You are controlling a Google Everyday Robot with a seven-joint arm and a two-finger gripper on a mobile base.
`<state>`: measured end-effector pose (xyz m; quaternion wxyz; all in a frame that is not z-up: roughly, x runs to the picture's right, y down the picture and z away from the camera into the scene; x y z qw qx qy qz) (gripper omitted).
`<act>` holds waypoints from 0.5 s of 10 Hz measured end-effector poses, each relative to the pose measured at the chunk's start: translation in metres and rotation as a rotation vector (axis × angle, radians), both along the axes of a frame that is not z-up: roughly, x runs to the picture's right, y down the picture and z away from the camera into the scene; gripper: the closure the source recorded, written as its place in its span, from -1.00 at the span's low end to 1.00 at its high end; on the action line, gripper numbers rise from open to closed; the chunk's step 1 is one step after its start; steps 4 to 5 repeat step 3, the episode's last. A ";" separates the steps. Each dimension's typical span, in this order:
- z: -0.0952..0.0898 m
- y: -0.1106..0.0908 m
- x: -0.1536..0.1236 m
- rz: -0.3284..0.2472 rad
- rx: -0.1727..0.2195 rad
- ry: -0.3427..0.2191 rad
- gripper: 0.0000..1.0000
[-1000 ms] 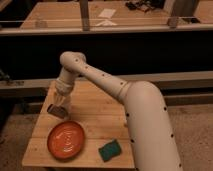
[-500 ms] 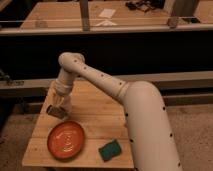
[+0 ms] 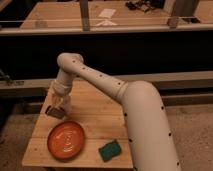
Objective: Knock the eraser over
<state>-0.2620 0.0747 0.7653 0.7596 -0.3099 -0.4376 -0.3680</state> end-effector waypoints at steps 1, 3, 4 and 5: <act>0.000 0.001 -0.001 -0.001 0.000 0.001 0.86; 0.001 0.001 -0.002 -0.002 0.002 0.004 0.86; 0.001 0.001 -0.002 -0.002 0.002 0.004 0.86; 0.001 0.001 -0.002 -0.002 0.002 0.004 0.86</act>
